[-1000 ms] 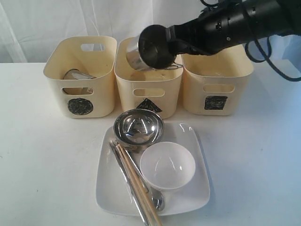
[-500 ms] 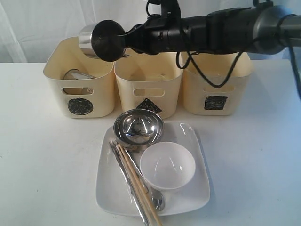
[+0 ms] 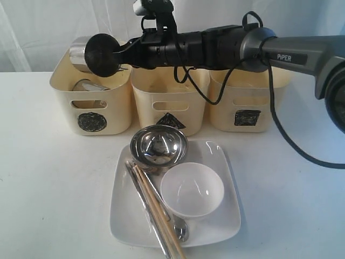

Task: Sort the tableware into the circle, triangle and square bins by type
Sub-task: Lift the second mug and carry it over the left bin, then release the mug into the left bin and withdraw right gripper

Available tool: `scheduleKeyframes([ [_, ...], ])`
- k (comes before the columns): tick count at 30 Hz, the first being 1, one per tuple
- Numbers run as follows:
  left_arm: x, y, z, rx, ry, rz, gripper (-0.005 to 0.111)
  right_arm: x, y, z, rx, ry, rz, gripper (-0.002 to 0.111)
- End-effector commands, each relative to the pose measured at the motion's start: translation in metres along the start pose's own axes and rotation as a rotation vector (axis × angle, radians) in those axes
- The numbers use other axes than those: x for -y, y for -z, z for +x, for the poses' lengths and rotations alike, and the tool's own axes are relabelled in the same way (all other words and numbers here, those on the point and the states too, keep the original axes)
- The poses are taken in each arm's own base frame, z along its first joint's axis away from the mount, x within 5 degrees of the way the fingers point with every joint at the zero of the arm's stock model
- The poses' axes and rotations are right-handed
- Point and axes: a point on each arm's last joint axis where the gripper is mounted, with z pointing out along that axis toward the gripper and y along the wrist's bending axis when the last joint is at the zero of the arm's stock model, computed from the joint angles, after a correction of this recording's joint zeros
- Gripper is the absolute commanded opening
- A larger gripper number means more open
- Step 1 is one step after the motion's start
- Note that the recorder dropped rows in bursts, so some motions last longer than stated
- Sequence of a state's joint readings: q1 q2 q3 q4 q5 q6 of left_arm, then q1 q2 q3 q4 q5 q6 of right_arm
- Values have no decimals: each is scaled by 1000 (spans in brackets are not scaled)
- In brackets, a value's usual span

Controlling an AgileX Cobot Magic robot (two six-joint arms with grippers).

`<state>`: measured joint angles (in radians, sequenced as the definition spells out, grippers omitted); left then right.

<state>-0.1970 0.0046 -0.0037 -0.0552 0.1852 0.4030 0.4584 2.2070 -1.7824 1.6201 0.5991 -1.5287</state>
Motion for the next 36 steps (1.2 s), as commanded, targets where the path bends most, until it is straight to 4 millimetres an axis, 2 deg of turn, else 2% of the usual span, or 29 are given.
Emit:
scheduleKeyframes([
  [1,1,0,1,5,4,3,0,-1,0,-5,22,-29,-7,2],
  [4,1,0,1,5,4,3,0,1,0,-5,23,-71,17,13],
  [6,1,0,1,5,4,3,0,2,0,-5,24,-78,30,16],
  [10,1,0,1,5,4,3,0,3,0,-5,25,-78,35,16],
  [14,1,0,1,5,4,3,0,-5,3,-9,28,-72,-40,16],
  [18,1,0,1,5,4,3,0,-23,23,-27,-19,26,-175,15],
  [23,1,0,1,5,4,3,0,-29,52,-41,-198,110,-98,0],
  [29,1,0,1,5,4,3,0,-36,85,-45,-445,78,5,0],
  [36,1,0,1,5,4,3,0,-38,107,-38,-662,-24,104,0],
])
